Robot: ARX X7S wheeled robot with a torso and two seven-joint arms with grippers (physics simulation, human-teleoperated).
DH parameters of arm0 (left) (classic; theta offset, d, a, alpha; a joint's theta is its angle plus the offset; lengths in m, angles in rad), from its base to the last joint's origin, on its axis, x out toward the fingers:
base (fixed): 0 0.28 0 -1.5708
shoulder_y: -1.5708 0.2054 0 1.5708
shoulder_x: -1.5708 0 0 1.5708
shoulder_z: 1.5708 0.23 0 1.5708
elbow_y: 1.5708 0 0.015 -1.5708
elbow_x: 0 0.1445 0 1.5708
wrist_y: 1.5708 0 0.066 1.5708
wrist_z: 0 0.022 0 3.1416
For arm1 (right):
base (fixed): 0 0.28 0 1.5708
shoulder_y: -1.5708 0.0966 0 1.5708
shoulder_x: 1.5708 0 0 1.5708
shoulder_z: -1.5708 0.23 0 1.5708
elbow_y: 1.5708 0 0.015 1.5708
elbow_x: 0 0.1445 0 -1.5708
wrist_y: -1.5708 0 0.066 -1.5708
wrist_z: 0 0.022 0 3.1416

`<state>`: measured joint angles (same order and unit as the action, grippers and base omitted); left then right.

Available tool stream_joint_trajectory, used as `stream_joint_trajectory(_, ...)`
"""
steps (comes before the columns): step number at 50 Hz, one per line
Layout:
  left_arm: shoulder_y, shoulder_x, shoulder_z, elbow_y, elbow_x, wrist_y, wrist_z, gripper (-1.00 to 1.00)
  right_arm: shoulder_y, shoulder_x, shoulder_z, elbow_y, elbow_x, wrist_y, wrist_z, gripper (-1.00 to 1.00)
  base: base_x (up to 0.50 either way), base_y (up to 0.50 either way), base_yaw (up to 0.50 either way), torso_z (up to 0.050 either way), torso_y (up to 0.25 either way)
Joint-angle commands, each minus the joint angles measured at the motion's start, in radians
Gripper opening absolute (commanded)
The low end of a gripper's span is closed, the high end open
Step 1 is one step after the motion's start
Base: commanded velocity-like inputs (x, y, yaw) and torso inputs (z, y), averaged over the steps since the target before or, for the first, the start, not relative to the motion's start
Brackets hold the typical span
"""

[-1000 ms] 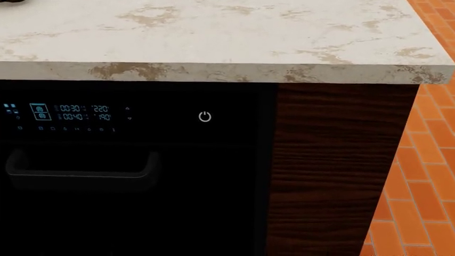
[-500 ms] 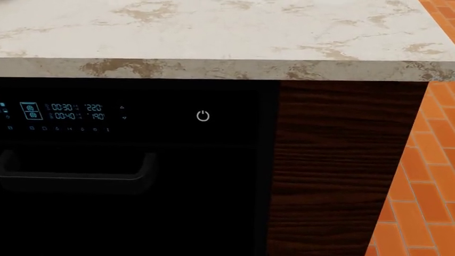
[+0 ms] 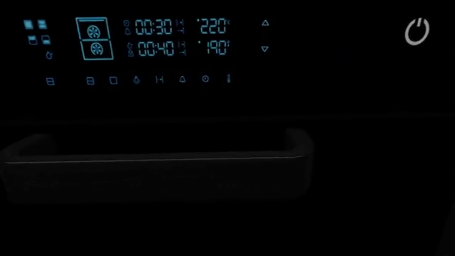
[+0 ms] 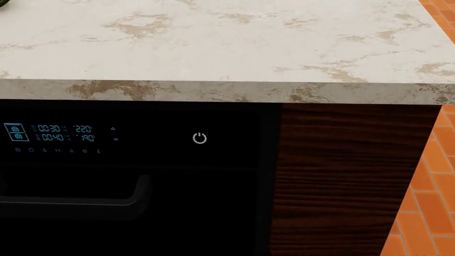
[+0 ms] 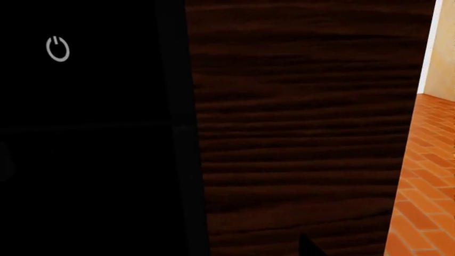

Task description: Open the dishwasher door

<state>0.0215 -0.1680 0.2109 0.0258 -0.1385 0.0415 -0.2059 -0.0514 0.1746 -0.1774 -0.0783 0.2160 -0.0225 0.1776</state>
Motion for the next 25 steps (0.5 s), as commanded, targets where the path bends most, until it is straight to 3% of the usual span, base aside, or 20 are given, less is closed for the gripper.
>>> stream_joint_trajectory(1,0.042,-0.056,0.032,0.151,0.105,-0.172,-0.062,1.00,-0.006,0.007,-0.003,-0.012,0.013,0.001,0.007,1.00,0.00,0.00,0.00,0.000,0.000)
stream_joint_trajectory(8,0.016,-0.182,0.168,0.376,0.400,-0.581,-0.047,1.00,-0.004,0.007,-0.007,-0.010,0.019,0.002,0.010,1.00,0.00,0.00,0.00,0.000,0.000)
stream_joint_trajectory(14,-0.023,-0.253,0.275,0.438,0.568,-0.771,0.015,1.00,-0.003,0.010,-0.010,-0.012,0.024,0.002,0.013,1.00,0.00,0.00,0.00,0.000,0.000)
stream_joint_trajectory(25,-0.223,-0.388,0.571,0.467,0.927,-1.081,0.286,1.00,-0.010,0.012,-0.009,0.004,0.037,-0.020,0.013,1.00,0.00,0.00,0.00,0.000,0.000)
